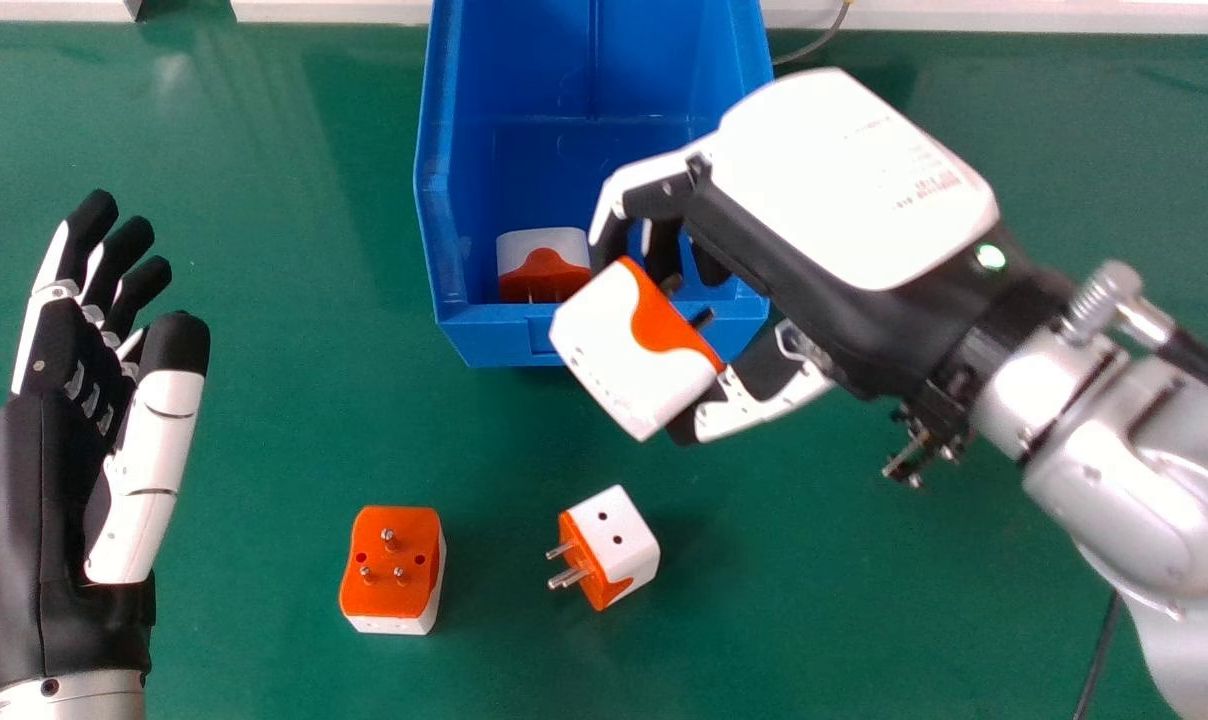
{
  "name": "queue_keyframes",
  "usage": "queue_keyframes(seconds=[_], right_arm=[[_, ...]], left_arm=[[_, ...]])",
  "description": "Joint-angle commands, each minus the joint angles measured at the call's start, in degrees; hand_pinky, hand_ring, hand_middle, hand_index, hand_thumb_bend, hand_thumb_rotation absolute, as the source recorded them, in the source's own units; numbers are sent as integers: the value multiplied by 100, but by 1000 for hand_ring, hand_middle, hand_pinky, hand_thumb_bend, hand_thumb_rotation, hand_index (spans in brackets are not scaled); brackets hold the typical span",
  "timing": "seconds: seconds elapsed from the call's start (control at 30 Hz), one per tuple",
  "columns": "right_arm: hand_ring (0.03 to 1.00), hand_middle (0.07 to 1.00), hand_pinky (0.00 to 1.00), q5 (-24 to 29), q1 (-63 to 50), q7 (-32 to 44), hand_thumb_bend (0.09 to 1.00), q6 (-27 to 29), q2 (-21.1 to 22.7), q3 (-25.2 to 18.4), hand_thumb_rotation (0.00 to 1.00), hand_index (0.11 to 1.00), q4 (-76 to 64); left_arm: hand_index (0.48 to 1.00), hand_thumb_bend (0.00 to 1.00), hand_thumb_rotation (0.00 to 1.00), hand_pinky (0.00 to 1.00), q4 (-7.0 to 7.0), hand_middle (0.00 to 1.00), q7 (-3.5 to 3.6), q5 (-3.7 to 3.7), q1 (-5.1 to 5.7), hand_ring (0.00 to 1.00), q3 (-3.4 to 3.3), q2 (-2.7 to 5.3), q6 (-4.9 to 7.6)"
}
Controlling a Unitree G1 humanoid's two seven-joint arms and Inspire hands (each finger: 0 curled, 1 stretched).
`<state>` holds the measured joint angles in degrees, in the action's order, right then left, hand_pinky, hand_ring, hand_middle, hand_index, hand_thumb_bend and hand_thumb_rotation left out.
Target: Pick all objects and put in blue box
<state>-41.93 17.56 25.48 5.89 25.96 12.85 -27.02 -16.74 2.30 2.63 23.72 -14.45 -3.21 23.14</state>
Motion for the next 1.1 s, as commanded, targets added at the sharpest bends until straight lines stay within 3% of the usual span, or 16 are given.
queue_keyframes(seconds=[0.0,0.13,0.43,0.67,0.9,1.07], right_arm=[[374,421,285,-82,296,-248,506,92,-92,4,0,509,101],[365,416,271,-176,606,-313,504,26,-182,40,0,506,383],[363,423,271,-521,1442,-399,504,-257,-372,173,0,515,1107],[374,438,291,-653,1856,-394,505,-530,-527,334,0,525,1595],[387,450,316,-804,2188,-697,507,-593,-655,550,0,522,2261],[395,468,332,-794,2497,-840,507,-775,-960,698,0,527,2924]], left_arm=[[916,674,764,805,-96,903,-18,-3,6,875,4,-5,83],[910,677,760,806,-55,901,-18,19,-12,873,-3,-3,116],[904,673,757,798,-33,895,-29,-43,-3,868,-25,-17,180],[906,668,765,798,-53,896,39,40,27,867,-37,-45,153],[907,669,765,804,-82,898,28,12,41,869,-43,-40,143],[907,672,763,808,-89,898,64,80,46,870,-39,-37,152]])
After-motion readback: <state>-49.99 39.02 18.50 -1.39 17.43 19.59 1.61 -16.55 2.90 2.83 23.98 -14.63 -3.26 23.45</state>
